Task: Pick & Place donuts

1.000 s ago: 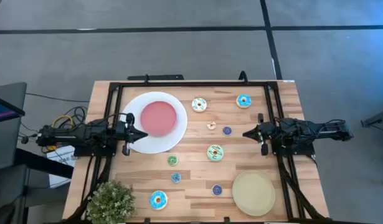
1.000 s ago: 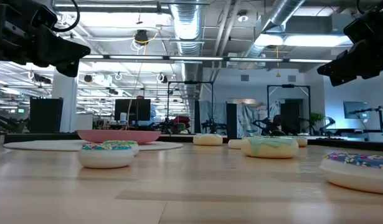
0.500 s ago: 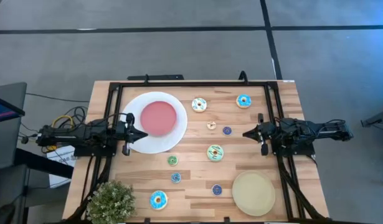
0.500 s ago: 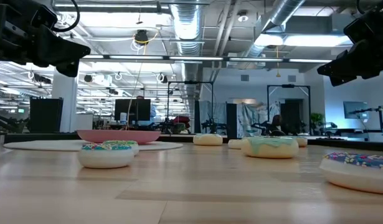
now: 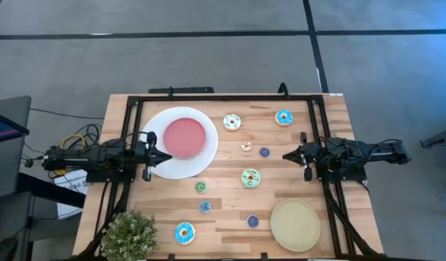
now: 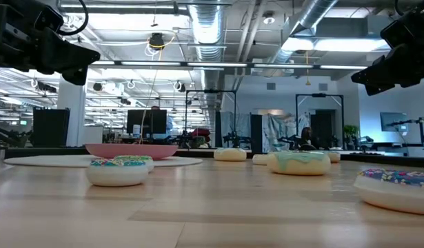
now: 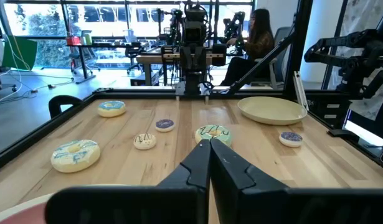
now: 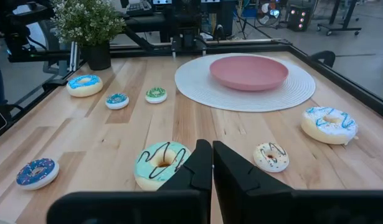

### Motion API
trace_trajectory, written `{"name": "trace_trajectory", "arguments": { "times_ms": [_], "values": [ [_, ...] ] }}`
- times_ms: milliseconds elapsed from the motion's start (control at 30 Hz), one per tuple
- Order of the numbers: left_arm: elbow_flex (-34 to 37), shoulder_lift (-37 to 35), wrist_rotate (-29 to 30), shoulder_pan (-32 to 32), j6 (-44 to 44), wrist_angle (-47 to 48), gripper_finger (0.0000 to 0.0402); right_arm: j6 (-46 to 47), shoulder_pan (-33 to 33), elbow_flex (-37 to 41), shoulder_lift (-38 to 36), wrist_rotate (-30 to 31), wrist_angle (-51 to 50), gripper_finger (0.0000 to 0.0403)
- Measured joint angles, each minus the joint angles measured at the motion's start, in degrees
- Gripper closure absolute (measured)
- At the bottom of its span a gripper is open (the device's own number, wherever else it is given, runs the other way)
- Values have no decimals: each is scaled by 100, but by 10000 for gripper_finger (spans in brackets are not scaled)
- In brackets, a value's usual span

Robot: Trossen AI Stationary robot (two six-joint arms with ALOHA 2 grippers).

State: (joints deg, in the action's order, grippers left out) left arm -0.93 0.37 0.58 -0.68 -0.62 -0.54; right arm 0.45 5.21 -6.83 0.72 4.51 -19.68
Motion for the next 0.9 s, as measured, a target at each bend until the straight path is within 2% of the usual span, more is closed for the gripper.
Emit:
{"name": "trace_trajectory", "arguments": {
  "times_ms": [200,433,667,900],
  "values": [
    [1,1,-4,1,-93,-46,401,0,0,0,1,0,0,397],
    [1,-1,65,-1,-1862,-59,401,-2,0,0,1,0,0,397],
    [7,37,1639,1,-2009,-394,401,-2,0,0,-1,0,0,397],
    [9,37,1827,1,-2013,-573,401,-2,0,0,0,0,0,397]
  ]
}}
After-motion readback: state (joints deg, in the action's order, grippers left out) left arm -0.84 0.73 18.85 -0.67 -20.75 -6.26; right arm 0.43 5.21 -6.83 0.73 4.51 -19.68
